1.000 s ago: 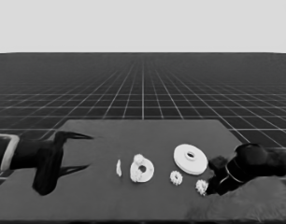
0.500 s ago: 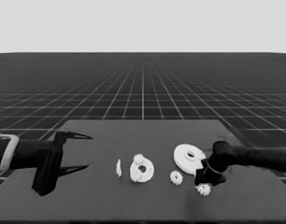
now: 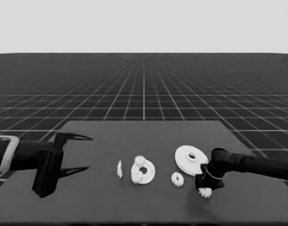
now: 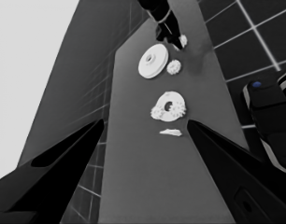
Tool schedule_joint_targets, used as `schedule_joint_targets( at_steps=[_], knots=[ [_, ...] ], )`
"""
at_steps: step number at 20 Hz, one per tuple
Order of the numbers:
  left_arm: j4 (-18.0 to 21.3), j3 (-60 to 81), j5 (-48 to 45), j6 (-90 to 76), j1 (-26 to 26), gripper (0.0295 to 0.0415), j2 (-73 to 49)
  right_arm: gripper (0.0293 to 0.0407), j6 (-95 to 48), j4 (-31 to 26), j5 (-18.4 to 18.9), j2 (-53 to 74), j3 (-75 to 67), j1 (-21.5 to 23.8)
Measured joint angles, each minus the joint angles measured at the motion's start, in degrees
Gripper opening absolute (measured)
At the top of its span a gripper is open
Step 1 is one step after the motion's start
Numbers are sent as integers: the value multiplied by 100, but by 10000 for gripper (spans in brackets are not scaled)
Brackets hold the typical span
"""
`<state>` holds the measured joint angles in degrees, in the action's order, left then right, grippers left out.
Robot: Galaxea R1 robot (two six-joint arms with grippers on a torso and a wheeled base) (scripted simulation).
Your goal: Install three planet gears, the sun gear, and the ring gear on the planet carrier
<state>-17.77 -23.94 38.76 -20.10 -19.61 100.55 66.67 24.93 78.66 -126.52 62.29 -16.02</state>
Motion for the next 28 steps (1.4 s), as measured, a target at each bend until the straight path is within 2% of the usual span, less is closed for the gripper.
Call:
schedule_joint_targets(
  at_steps=[8, 9, 11, 14, 18, 19, 20, 22, 28],
  knots=[
    [0, 0, 0, 0, 0, 385, 0, 312, 0, 2, -1, -1, 1, 2],
    [0, 0, 0, 0, 0, 385, 0, 312, 135, -429, 302, 194, -438, 455],
    [0, 0, 0, 0, 0, 385, 0, 312, 223, -938, 549, 327, -728, 1064],
    [0, 0, 0, 0, 0, 385, 0, 312, 242, -1178, 642, 357, -792, 1326],
    [0, 0, 0, 0, 0, 385, 0, 312, 243, -1233, 662, 361, -800, 1382],
    [0, 0, 0, 0, 0, 385, 0, 312, 1490, -1263, 997, -836, -237, 1516],
    [0, 0, 0, 0, 0, 385, 0, 312, 1869, -1334, 1077, -2238, 451, 1589],
    [0, 0, 0, 0, 0, 385, 0, 312, 1621, -1402, 1011, -3483, 1691, 1629],
    [0, 0, 0, 0, 0, 385, 0, 312, 1284, -1437, 944, -4061, 2558, 1632]
  ],
)
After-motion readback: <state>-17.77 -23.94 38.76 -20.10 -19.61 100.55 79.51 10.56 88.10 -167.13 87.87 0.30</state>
